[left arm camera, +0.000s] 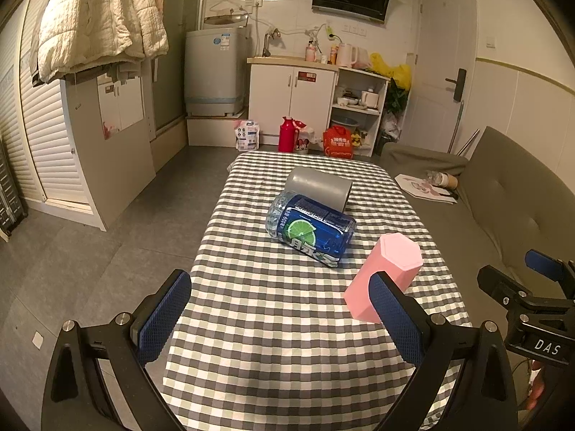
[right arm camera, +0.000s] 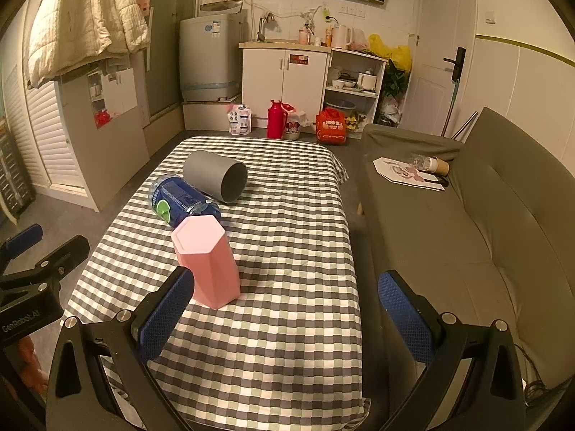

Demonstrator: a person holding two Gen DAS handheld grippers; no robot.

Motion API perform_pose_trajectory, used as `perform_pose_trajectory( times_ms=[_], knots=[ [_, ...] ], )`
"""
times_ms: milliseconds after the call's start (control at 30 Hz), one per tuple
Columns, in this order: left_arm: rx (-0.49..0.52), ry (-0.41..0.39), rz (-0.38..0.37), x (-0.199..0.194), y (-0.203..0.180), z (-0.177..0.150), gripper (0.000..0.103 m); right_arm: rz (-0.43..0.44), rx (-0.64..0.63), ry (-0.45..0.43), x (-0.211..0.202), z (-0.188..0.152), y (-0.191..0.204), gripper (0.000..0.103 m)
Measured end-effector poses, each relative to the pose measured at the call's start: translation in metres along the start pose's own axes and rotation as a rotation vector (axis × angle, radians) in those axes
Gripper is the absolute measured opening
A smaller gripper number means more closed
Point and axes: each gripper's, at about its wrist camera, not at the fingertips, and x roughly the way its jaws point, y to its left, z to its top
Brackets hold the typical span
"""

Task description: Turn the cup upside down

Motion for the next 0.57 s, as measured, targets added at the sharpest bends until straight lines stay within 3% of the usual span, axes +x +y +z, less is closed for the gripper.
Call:
perform_pose_trajectory(
  times_ms=[567],
  knots=[
    [0.019, -0.016, 0.014, -0.0021, 0.0048, 0.0015, 0.102, -0.003, -0.004, 0.009, 0.0035, -0.0023, 0.0002, 0.103]
  ],
)
